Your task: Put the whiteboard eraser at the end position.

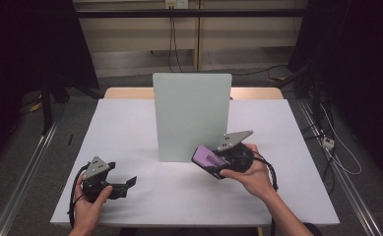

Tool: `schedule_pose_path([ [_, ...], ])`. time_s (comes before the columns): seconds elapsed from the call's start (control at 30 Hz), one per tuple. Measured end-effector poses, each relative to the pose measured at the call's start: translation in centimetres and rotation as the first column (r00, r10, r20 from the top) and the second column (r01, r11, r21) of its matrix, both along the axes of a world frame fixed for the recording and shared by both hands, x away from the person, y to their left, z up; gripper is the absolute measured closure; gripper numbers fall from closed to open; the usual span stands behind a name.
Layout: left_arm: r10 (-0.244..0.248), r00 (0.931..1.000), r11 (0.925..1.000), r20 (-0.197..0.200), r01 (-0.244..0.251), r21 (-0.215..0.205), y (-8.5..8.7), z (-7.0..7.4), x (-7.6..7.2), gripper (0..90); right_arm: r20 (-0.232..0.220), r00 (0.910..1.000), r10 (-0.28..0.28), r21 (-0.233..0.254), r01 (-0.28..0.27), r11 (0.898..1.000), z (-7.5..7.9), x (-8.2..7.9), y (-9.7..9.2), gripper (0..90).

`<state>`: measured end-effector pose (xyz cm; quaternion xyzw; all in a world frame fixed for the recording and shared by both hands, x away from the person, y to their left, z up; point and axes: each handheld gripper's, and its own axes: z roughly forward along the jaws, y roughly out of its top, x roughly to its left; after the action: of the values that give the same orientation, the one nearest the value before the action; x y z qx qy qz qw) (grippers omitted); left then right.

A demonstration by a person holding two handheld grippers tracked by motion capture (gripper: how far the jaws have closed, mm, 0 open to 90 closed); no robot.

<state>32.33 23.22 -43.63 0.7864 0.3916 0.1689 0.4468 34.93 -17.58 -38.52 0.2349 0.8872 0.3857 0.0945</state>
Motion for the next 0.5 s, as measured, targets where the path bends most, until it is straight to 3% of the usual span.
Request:
schedule_pose_path([
  [0.5, 0.005, 1.0, 1.0, 0.002, -0.005, 0.003, -0.06, 0.04, 0.13, 4.0, -0.058, 0.9957, 0.072, -0.055, -0.075, 0.996, -0.65, -0.59, 1.0, 41.7],
])
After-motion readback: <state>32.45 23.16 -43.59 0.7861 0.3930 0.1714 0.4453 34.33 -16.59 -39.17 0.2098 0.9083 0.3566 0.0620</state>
